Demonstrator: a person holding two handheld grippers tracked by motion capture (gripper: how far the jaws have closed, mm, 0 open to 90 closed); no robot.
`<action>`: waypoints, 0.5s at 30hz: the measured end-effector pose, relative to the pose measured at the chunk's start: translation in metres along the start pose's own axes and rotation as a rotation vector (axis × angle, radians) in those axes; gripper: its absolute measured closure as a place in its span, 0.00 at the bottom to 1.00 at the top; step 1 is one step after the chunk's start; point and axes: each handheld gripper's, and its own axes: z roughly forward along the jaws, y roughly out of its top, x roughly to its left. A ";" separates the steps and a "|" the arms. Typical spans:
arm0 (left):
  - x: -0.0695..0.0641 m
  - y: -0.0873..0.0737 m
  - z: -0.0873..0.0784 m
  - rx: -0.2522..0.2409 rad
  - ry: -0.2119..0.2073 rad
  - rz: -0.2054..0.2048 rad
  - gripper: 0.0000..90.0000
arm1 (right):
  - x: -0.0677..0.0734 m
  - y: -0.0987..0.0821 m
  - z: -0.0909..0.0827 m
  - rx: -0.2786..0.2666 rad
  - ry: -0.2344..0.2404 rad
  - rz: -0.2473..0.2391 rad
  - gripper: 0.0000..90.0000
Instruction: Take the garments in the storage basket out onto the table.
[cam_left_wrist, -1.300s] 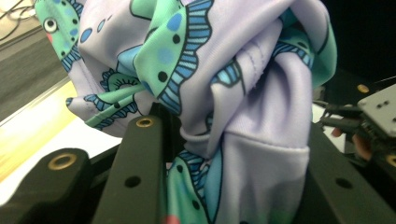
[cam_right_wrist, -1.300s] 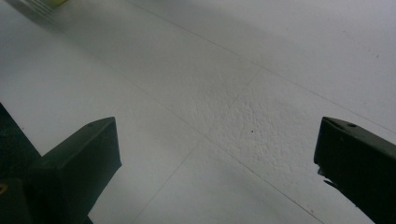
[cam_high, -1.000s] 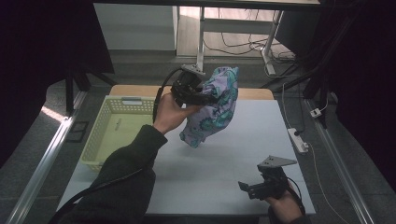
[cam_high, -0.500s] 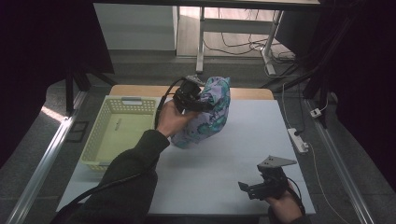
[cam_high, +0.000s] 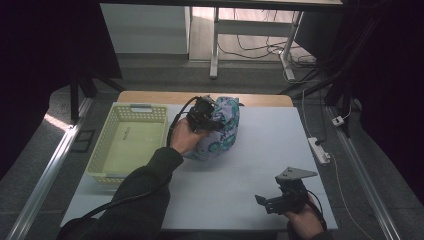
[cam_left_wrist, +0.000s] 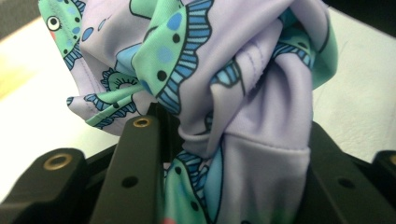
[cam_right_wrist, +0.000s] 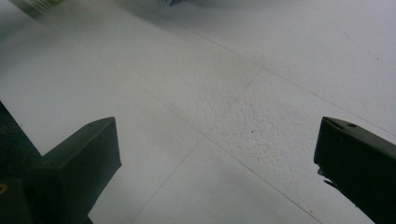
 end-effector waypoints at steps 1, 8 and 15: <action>0.001 -0.002 0.004 0.007 0.000 -0.003 0.70 | 0.000 0.000 0.000 0.000 0.000 -0.001 0.01; 0.005 -0.018 0.030 0.055 -0.002 -0.032 0.69 | 0.000 0.000 0.000 -0.001 -0.003 -0.003 0.00; 0.009 -0.029 0.047 0.100 -0.016 -0.052 0.65 | 0.000 0.000 0.000 0.001 -0.003 -0.006 0.01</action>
